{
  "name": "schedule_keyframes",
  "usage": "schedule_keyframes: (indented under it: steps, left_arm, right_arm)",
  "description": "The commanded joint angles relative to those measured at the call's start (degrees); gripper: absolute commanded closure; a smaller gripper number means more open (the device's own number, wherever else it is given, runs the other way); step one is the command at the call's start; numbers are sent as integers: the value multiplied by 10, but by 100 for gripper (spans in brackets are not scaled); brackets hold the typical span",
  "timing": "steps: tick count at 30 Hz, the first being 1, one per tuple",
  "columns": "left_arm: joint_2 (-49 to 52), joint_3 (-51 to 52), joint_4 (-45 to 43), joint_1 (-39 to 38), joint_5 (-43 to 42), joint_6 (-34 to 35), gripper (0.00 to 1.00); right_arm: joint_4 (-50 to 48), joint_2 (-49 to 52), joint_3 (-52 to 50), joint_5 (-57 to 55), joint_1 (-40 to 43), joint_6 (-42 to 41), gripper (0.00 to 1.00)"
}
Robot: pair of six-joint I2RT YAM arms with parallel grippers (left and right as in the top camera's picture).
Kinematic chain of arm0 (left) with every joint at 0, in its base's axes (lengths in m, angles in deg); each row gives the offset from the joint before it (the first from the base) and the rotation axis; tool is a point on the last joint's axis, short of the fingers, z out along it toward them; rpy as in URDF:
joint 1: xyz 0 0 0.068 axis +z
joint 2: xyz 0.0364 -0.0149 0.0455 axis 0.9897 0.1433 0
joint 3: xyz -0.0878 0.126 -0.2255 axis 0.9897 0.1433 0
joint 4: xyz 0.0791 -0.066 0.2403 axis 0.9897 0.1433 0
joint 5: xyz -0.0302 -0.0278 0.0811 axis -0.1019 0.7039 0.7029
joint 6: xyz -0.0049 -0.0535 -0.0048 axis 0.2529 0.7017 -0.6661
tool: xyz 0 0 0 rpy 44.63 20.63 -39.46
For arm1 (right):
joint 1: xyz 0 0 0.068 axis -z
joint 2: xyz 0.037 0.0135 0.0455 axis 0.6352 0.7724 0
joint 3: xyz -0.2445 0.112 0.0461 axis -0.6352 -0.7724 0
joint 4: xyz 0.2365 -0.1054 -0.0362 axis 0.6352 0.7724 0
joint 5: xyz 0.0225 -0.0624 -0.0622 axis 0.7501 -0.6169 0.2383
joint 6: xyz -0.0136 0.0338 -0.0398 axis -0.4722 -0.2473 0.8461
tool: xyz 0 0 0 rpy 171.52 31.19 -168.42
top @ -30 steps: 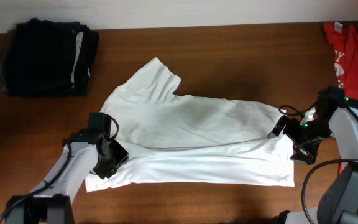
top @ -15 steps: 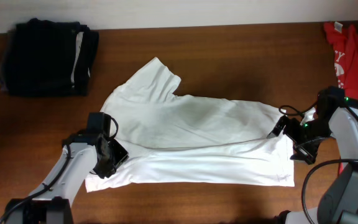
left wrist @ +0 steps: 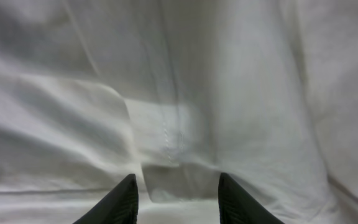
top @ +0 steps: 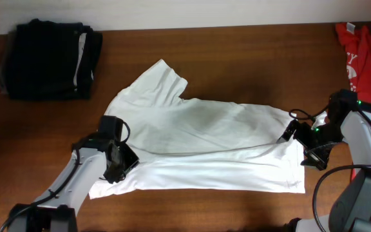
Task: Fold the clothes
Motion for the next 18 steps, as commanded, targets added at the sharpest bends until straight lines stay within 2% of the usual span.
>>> schedule_keyframes:
  steps: [1, 9, 15, 18]
  left_arm:
    - [-9, -9, -1, -6, 11, 14, 58]
    - [-9, -9, 6, -5, 35, 15, 59]
    - [-9, -8, 3, -6, 33, 45, 59]
    - [-9, -6, 3, -6, 31, 45, 70]
  right_arm:
    - [0, 0, 9, 7, -3, 0, 2]
    - [0, 0, 9, 7, -3, 0, 2]
    - [0, 0, 9, 7, -3, 0, 2]
    - [0, 0, 9, 7, -3, 0, 1]
